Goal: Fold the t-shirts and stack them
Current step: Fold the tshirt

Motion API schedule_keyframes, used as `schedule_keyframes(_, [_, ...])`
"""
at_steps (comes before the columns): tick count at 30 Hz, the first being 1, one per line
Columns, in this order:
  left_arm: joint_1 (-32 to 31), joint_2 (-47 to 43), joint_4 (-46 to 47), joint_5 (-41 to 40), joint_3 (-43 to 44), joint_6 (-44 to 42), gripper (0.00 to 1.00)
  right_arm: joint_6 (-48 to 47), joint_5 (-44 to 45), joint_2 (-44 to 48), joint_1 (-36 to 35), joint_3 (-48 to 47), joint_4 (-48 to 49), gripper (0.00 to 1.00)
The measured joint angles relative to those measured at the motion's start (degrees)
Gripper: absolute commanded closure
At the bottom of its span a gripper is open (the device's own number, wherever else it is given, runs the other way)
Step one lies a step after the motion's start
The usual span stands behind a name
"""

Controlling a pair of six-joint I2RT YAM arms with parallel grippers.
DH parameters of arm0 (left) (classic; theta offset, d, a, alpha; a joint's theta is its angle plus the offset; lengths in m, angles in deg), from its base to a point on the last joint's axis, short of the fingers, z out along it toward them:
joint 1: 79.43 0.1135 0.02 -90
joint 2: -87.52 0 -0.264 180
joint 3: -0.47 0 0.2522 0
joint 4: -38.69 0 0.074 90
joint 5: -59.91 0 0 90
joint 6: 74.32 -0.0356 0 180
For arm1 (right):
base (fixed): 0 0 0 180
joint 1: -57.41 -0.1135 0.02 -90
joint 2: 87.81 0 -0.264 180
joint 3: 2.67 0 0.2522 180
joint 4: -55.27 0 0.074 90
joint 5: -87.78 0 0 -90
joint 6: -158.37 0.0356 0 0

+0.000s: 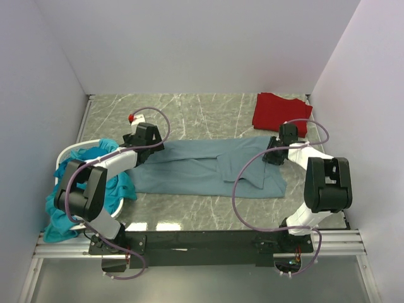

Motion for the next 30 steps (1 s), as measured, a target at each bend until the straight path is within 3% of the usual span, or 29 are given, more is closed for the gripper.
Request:
schedule_keyframes(7, [0.00,0.09,0.00,0.00,0.00,0.00,0.03,-0.02,0.00,-1.31,0.00,-1.77,0.28,0.61])
schedule_keyframes(13, [0.00,0.11,0.00,0.02,0.00,0.00,0.03,-0.13,-0.63,-3.04,0.00,-2.64,0.42,0.69])
schedule_keyframes(16, [0.00,0.11,0.00,0.02,0.00,0.00,0.03,-0.37,-0.90,-3.61,0.00,-2.99,0.44,0.75])
schedule_keyframes(21, [0.00,0.13,0.00,0.02,0.00,0.00,0.03,-1.22,-1.75,-4.20,0.00,-3.17,0.79,1.00])
schedule_keyframes(30, [0.00,0.13,0.00,0.02,0.00,0.00,0.03,-1.29,-2.10,-4.26,0.17,-3.19,0.72,1.00])
